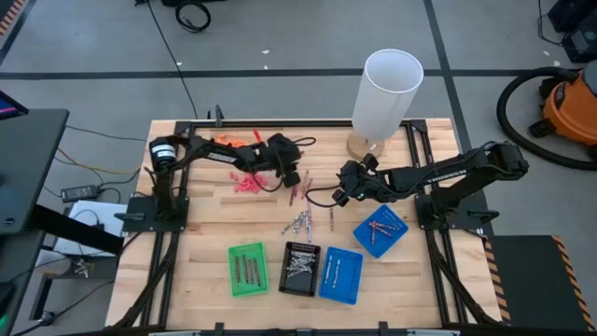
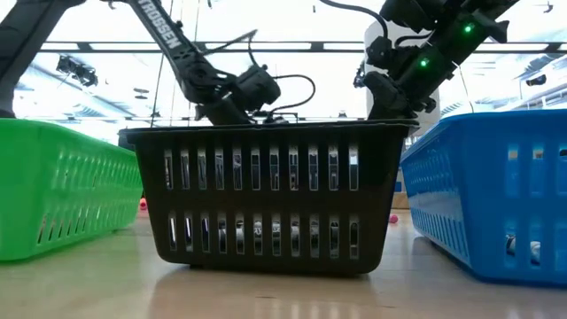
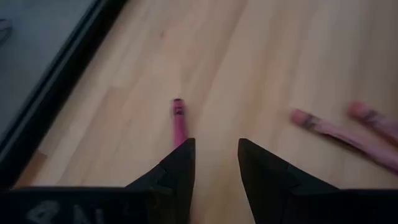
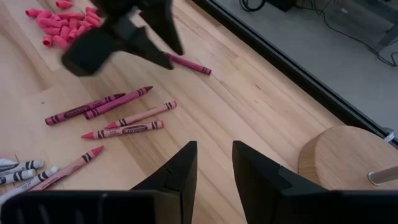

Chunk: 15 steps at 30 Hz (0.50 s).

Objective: Sort crayons
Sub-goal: Put the red crayon into the green basket

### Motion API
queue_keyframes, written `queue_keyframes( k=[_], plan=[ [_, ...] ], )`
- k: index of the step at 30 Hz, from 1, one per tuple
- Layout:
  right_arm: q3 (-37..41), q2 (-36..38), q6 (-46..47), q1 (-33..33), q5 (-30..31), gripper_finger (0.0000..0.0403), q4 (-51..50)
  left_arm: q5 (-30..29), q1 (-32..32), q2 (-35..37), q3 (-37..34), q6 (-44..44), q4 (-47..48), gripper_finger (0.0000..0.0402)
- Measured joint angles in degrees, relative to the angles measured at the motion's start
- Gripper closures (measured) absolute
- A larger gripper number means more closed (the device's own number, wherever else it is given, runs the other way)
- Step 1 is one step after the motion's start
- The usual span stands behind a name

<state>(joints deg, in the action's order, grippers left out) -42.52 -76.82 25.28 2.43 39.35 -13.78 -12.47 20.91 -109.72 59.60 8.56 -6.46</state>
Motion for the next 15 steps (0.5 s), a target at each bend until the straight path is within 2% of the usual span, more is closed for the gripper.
queue_keyframes(
  k=[7,12,15],
  plan=[
    [0.0,0.01,0.01,0.02,-0.02,0.0293,0.14,-0.96,3.08,-1.13,1.24,-1.69,2.39,0.0269],
    [0.02,0.02,0.0,0.02,-0.06,0.0293,1.11,2.79,5.23,-1.16,1.24,-2.68,4.17,0.0269],
    [0.02,0.02,-0.34,0.02,-0.1,0.0293,1.4,2.93,5.45,-1.48,1.25,-2.95,4.2,0.0269]
  ],
)
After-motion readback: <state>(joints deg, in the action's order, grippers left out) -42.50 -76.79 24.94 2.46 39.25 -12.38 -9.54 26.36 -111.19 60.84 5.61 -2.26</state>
